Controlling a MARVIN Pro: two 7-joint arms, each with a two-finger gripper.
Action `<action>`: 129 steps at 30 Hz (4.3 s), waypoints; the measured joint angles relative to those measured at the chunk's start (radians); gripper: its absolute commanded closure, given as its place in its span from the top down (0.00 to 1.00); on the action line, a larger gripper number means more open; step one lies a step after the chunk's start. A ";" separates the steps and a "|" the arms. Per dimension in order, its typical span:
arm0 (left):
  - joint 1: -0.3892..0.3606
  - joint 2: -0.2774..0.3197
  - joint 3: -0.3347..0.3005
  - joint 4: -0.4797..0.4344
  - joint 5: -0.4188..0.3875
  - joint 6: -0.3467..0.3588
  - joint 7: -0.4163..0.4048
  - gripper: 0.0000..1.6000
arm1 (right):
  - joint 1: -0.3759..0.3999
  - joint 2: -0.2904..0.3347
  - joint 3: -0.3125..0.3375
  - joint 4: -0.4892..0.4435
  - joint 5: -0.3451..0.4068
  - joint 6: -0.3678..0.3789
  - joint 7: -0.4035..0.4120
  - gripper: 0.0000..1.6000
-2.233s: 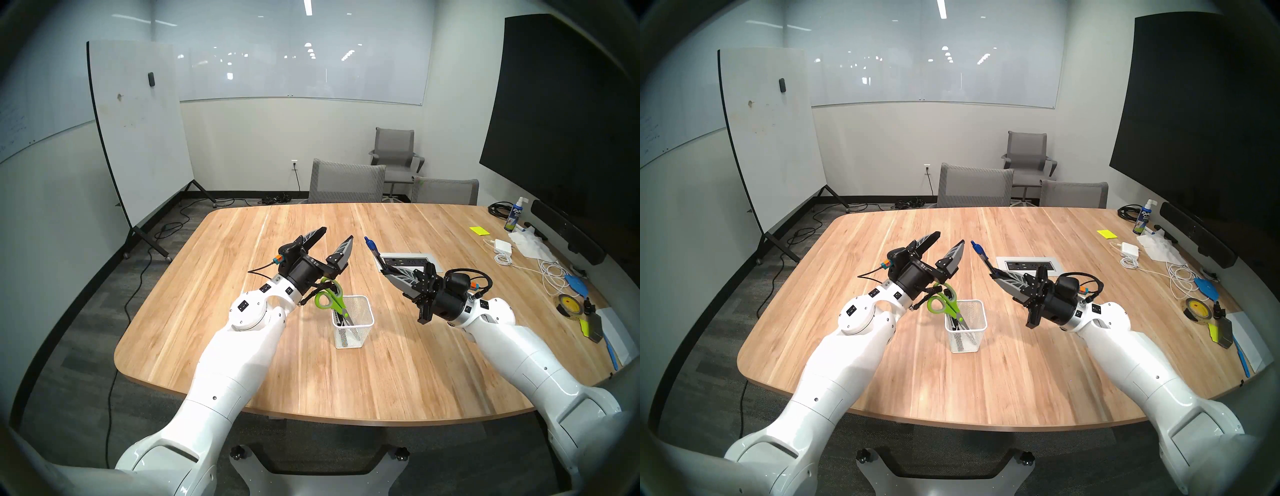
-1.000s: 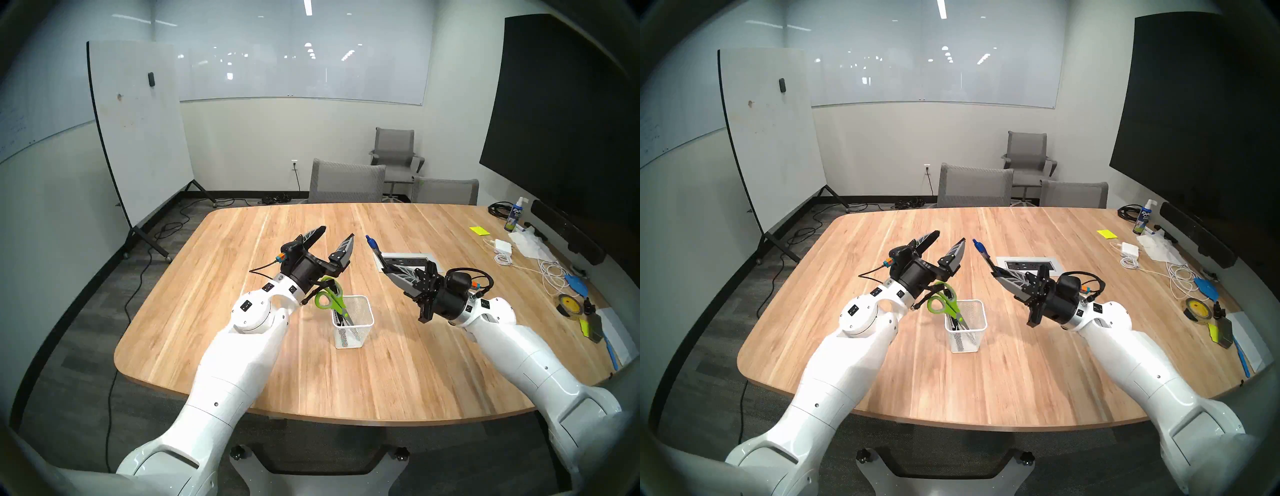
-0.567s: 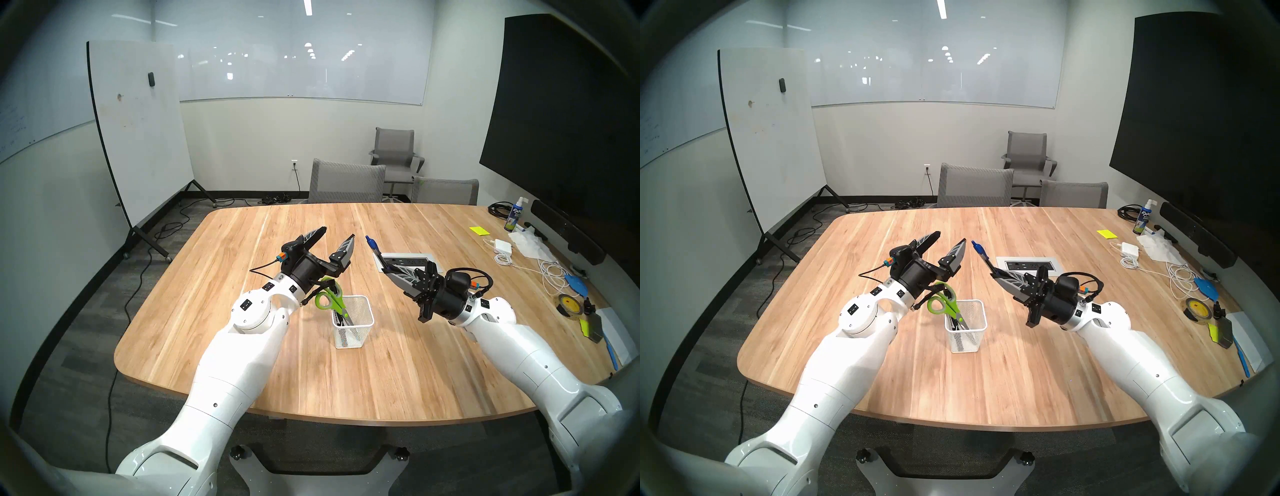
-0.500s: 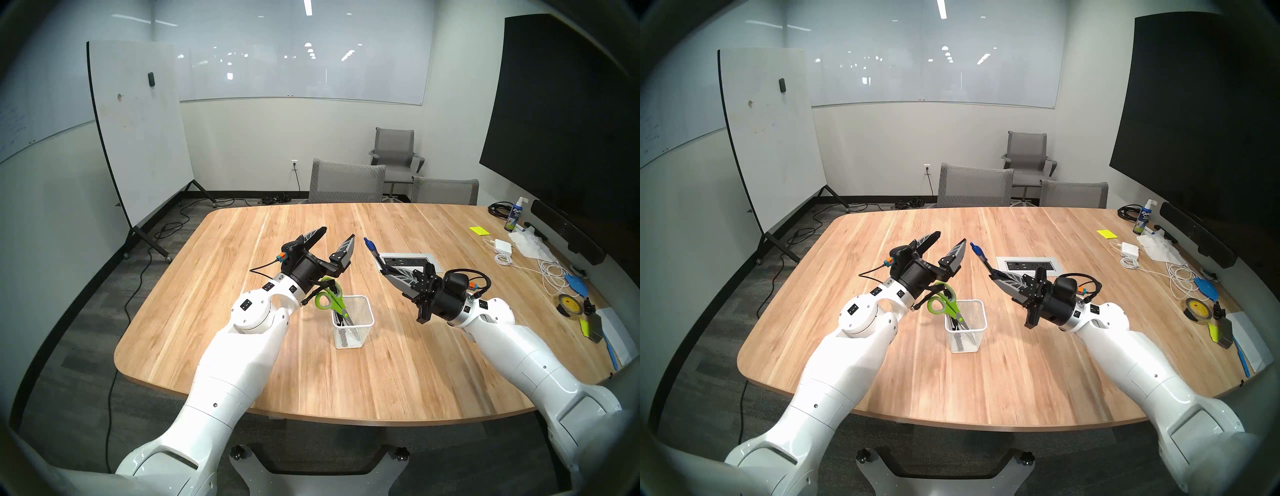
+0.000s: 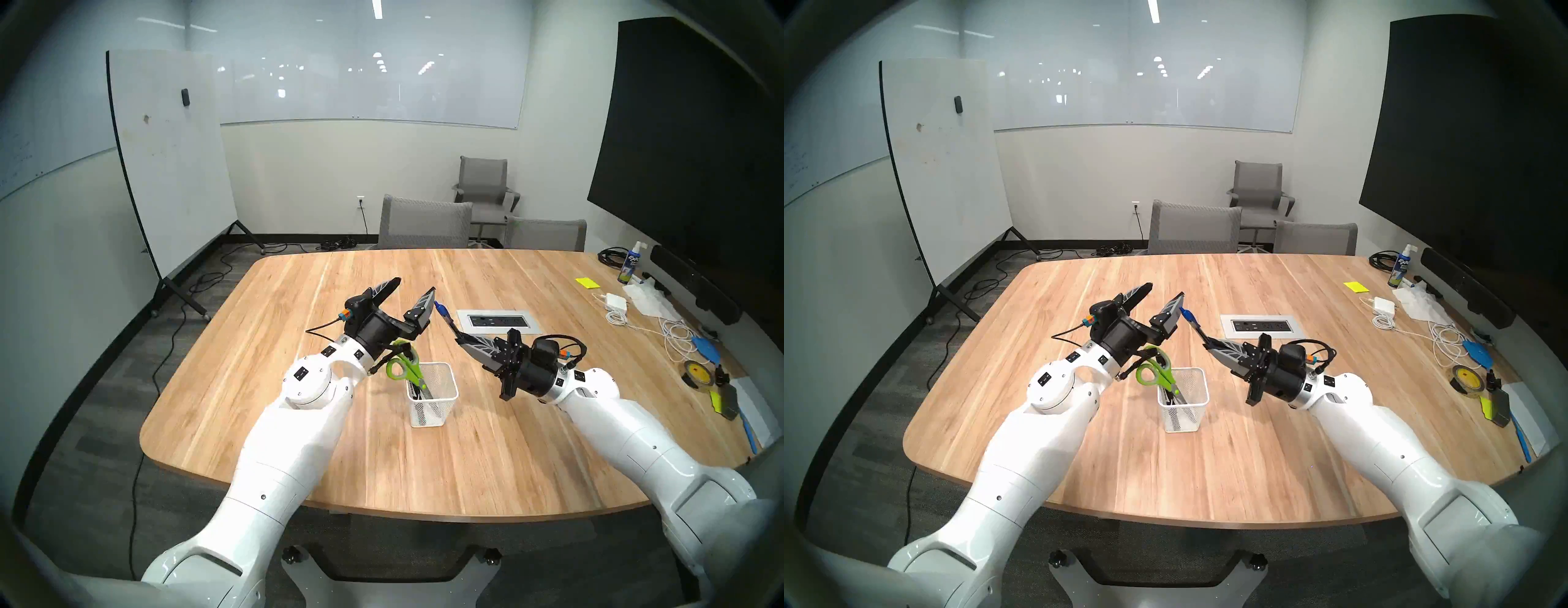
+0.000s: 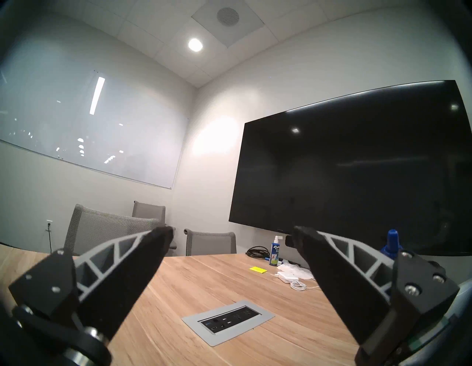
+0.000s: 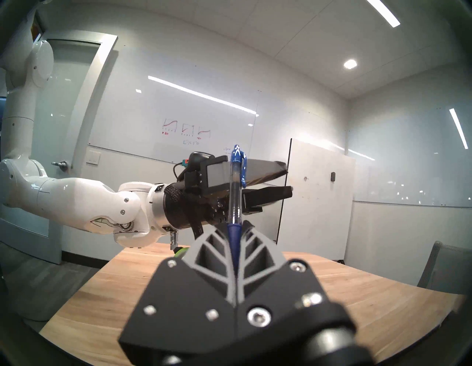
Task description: Place the pen, the marker, and the scissors into the pen holder
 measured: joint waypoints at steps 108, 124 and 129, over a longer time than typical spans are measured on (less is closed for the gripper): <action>0.110 -0.035 0.079 -0.153 0.404 -0.012 0.484 1.00 | 0.092 0.045 -0.122 0.040 0.041 -0.042 -0.043 0.00; 0.105 -0.019 0.081 -0.166 0.406 0.010 0.450 1.00 | 0.083 0.070 -0.144 0.044 0.065 -0.055 -0.056 0.00; 0.100 -0.005 0.077 -0.172 0.395 0.031 0.429 1.00 | 0.080 0.077 -0.151 0.043 0.072 -0.058 -0.059 0.00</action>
